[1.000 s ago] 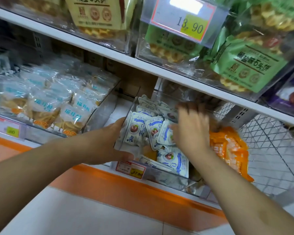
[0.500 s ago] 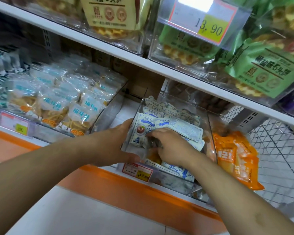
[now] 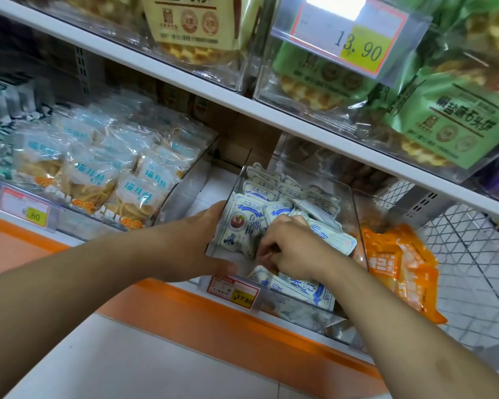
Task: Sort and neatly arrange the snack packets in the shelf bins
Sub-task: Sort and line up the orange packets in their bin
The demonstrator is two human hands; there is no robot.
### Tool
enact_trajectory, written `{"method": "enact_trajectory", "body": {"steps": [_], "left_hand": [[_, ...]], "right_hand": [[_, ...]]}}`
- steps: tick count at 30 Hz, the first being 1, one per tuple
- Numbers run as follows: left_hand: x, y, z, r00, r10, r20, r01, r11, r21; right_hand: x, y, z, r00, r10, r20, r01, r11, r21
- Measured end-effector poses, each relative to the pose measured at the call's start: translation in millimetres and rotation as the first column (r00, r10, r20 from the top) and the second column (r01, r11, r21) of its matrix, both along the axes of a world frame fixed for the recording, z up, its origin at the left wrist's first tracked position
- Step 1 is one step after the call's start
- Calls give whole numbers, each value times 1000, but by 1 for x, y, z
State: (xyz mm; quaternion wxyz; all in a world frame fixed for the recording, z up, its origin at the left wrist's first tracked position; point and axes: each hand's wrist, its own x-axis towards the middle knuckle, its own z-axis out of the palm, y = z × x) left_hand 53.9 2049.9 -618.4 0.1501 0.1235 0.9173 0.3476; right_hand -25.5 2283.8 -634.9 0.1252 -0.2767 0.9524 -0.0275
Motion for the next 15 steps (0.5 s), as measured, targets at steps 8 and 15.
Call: {"method": "enact_trajectory", "body": {"steps": [8, 15], "left_hand": [[1, 2, 6, 998, 25, -66, -32, 994, -108], [1, 9, 13, 937, 77, -342, -75, 997, 19]], "right_hand": [[10, 0, 43, 976, -213, -52, 140, 786, -602], [36, 15, 67, 950, -300, 90, 228, 463, -856]]}}
